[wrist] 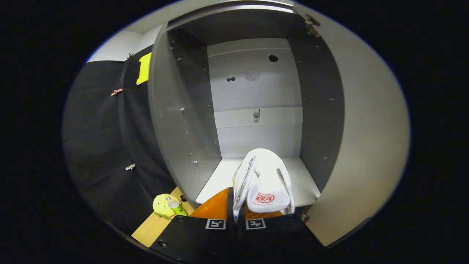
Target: Open the shoe cabinet door, grab the shoes and put them into the shoe cabinet, then close the shoe cabinet door.
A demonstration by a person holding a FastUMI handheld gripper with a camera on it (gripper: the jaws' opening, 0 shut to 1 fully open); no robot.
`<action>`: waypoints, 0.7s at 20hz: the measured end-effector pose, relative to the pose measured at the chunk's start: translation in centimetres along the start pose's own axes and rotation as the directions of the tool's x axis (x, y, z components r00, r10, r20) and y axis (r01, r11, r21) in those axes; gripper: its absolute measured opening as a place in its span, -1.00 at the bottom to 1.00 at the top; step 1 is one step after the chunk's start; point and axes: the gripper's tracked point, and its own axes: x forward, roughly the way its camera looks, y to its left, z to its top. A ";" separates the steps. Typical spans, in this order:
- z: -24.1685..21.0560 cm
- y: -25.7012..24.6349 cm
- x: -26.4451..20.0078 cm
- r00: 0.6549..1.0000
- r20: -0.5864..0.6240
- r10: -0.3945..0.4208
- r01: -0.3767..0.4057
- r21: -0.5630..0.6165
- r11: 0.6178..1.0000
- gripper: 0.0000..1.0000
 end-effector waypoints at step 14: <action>-2.9 -4.8 16.6 0.988 -0.114 -0.103 0.096 -0.069 0.993 -0.90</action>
